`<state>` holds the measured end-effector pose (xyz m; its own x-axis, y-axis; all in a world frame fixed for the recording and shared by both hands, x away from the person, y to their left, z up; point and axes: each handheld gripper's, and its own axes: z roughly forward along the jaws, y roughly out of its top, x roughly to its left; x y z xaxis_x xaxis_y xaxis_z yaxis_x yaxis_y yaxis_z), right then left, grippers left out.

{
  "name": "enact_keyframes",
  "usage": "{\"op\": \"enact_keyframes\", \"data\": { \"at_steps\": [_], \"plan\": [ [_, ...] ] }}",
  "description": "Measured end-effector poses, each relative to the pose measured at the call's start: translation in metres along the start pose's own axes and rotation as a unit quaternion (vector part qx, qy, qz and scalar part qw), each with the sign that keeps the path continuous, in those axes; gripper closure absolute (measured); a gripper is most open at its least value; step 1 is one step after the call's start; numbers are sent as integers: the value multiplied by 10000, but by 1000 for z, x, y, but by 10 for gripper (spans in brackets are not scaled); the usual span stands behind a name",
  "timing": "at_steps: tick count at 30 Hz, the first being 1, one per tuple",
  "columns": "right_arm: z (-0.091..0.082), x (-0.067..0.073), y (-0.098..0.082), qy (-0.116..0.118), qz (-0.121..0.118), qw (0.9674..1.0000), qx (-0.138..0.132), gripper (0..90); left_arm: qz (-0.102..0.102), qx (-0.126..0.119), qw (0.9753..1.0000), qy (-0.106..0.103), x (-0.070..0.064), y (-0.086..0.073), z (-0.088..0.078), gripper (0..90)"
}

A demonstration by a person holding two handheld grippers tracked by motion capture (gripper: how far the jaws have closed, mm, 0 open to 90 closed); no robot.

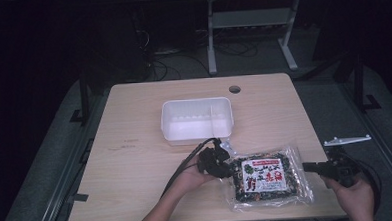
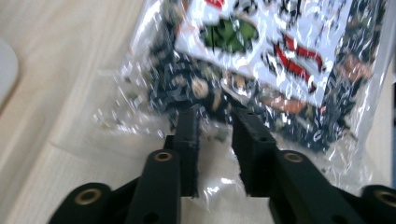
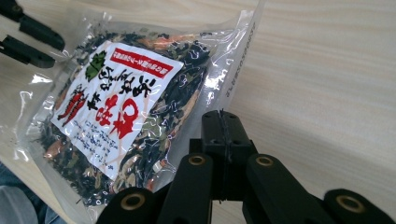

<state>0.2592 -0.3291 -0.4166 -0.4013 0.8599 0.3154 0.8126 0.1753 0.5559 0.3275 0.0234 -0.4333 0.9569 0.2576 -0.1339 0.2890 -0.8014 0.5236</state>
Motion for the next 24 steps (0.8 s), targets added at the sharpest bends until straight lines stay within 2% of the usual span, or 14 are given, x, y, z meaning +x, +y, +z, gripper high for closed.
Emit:
{"op": "enact_keyframes", "data": {
  "at_steps": [2,3,4,5,7,11,15,16,18,20,22,24],
  "plan": [
    [-2,1,1,13,-34,10000,-18,900,-32,-75,10000,-4,2,4,-3,658],
    [-4,1,3,28,-63,10000,-41,900,-70,-114,9999,9,3,6,-4,617],
    [-8,3,6,79,-143,9998,-85,900,-127,-169,9998,-2,4,8,-5,536],
    [-8,3,6,79,-143,9998,-85,900,-191,-199,9996,-24,6,9,-6,536],
    [-14,6,10,77,-246,9996,-116,900,-303,-246,9992,-24,10,14,-7,437],
    [-25,14,17,177,-465,9985,-224,900,-338,-302,9988,-207,15,20,-9,312],
    [-31,21,23,216,-606,9976,-271,900,-303,-428,9974,-487,17,28,-7,282],
    [-33,24,26,229,-670,9971,-278,900,-265,-389,9974,-542,17,30,-6,283],
    [-36,30,31,226,-802,9961,-274,900,-182,-296,9980,-535,17,33,-4,266],
    [-39,37,37,192,-963,9949,-244,900,-148,-308,9978,-564,19,36,-5,249],
    [-40,43,42,194,-1074,9938,-221,900,-202,-408,9969,-648,22,37,-7,229],
    [-41,48,48,210,-1179,9926,-212,900,-322,-545,9948,-802,28,37,-9,225]
  ]
}}
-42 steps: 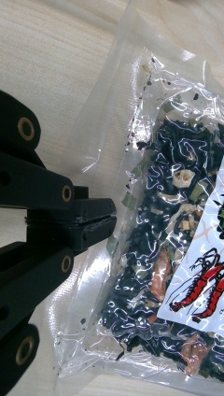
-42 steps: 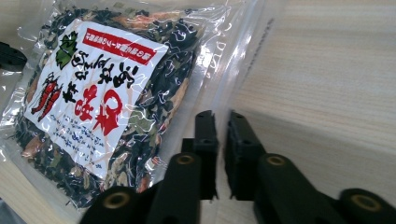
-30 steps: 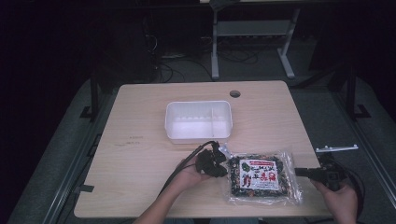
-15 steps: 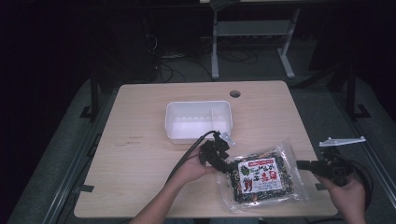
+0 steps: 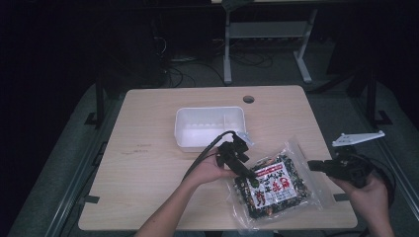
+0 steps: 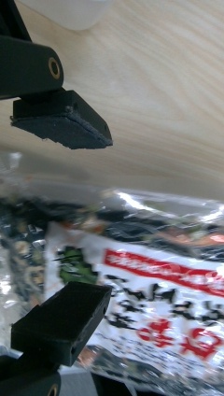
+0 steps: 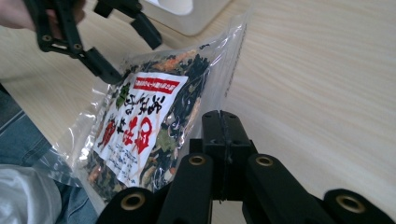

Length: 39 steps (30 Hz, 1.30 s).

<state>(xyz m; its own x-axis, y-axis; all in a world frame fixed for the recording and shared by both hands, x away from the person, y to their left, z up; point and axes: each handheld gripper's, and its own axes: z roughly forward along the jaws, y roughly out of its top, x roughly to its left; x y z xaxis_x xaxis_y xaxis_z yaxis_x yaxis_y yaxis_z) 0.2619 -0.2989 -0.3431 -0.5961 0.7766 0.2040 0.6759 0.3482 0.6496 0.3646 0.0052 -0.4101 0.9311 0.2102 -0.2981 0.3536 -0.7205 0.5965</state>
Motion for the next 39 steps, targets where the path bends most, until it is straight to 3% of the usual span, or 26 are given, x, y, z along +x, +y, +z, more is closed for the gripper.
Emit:
{"op": "enact_keyframes", "data": {
  "at_steps": [3,7,9,12,13,16,22,33,39],
  "plan": [
    [0,6,13,35,-185,9998,25,900,-55,-36,9999,-81,6,1,-2,225],
    [2,13,28,76,-350,9994,35,900,-107,-179,9988,-443,9,0,-5,264],
    [4,14,37,97,-391,9992,48,900,-124,-166,9983,-543,10,0,-5,306],
    [11,19,52,51,-554,9984,67,900,-62,-171,9985,-520,9,-1,-9,438],
    [11,19,52,51,-554,9984,67,900,-36,-213,9984,-524,9,-2,-11,438],
    [13,24,61,-74,-721,9974,11,900,-18,-398,9973,-622,10,-7,-17,547],
    [15,26,75,-82,-752,9971,-101,900,105,-591,9965,-587,7,-13,-28,668],
    [20,16,85,167,-644,9970,-390,892,237,-839,9958,-293,-1,-23,-40,683],
    [24,10,82,244,-515,9975,-419,686,329,-881,9955,-152,-6,-28,-46,684]
  ]
}}
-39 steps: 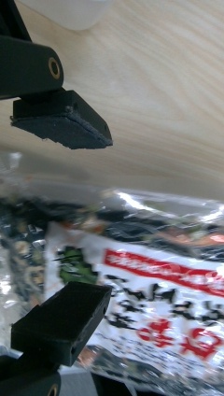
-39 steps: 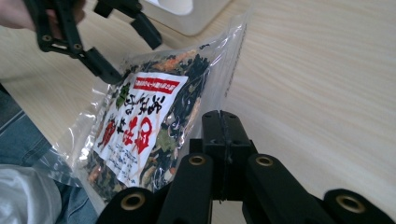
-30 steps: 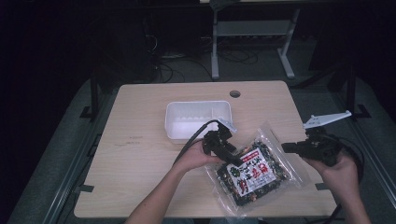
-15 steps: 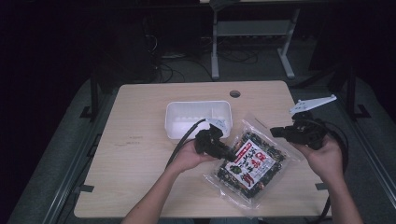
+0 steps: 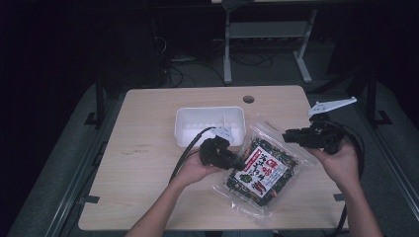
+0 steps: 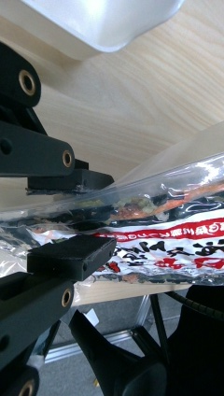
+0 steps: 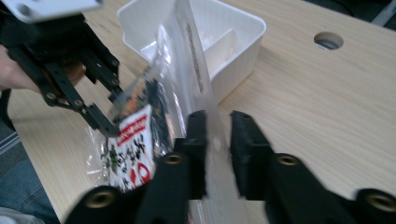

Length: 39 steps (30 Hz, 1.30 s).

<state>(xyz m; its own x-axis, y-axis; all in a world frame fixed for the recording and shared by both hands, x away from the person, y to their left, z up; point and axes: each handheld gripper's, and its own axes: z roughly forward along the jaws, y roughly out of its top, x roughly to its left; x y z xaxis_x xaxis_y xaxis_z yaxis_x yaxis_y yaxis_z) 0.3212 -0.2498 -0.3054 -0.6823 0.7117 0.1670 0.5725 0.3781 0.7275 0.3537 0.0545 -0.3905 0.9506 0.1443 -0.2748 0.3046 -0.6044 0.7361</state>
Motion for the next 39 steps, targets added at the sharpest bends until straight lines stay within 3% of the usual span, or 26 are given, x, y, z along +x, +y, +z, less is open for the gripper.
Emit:
{"op": "enact_keyframes", "data": {
  "at_steps": [2,6,12,19,24,27,30,35,36,39],
  "plan": [
    [2,-1,-5,8,47,10000,-5,574,0,-29,10000,47,-1,-3,-2,684],
    [1,-4,-16,215,163,9995,-141,458,-38,-49,9999,130,2,-10,-8,684],
    [1,-5,-32,380,276,9984,-324,397,-83,-82,9997,237,2,-16,-14,684],
    [11,-5,-49,594,400,9969,-340,374,-129,-93,9994,298,4,-23,-18,686],
    [27,-2,-61,861,455,9949,-266,387,-152,-109,9993,309,4,-26,-20,686],
    [38,-1,-65,1045,459,9933,-199,451,-149,-103,9993,314,4,-26,-21,685],
    [42,0,-66,1120,447,9925,-195,466,-150,-108,9993,319,4,-26,-21,686],
    [51,3,-64,1263,418,9910,-160,560,-158,-103,9993,323,4,-27,-21,687],
    [52,4,-63,1325,388,9903,-178,614,-176,-106,9993,320,5,-27,-21,687],
    [53,4,-62,1410,406,9890,-192,640,-217,-104,9992,332,5,-28,-21,687]
  ]
}}
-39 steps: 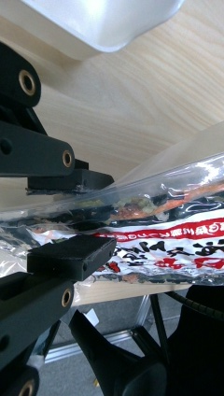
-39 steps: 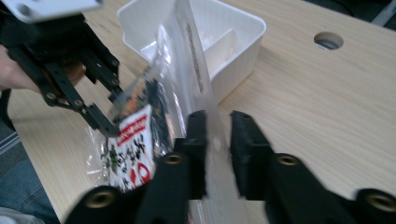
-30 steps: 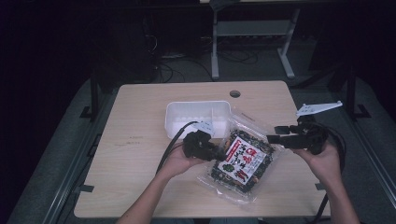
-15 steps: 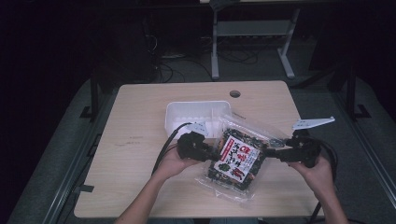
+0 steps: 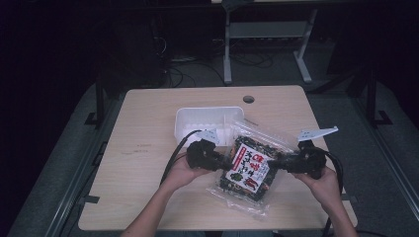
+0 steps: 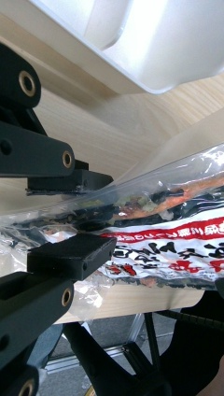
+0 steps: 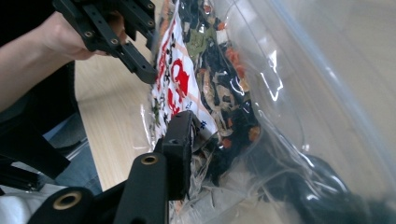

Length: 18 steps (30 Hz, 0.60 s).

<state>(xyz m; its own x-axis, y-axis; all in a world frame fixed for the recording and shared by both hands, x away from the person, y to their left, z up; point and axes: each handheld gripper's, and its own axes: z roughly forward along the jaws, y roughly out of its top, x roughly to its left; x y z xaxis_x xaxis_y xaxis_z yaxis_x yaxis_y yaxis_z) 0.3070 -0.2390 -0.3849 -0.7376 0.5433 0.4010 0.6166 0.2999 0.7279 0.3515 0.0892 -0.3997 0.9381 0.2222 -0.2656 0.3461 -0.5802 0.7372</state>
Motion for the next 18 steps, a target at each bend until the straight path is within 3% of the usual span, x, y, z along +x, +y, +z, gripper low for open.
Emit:
{"op": "enact_keyframes", "data": {
  "at_steps": [6,7,18],
  "plan": [
    [-3,3,3,165,-55,9998,-3,696,-21,25,9999,114,1,-1,-3,626],
    [-4,6,5,304,-92,9995,-26,721,-44,22,9999,138,1,-2,-3,610],
    [-6,22,21,312,-286,9991,56,749,-124,69,9995,291,2,-10,-17,512]
  ]
}}
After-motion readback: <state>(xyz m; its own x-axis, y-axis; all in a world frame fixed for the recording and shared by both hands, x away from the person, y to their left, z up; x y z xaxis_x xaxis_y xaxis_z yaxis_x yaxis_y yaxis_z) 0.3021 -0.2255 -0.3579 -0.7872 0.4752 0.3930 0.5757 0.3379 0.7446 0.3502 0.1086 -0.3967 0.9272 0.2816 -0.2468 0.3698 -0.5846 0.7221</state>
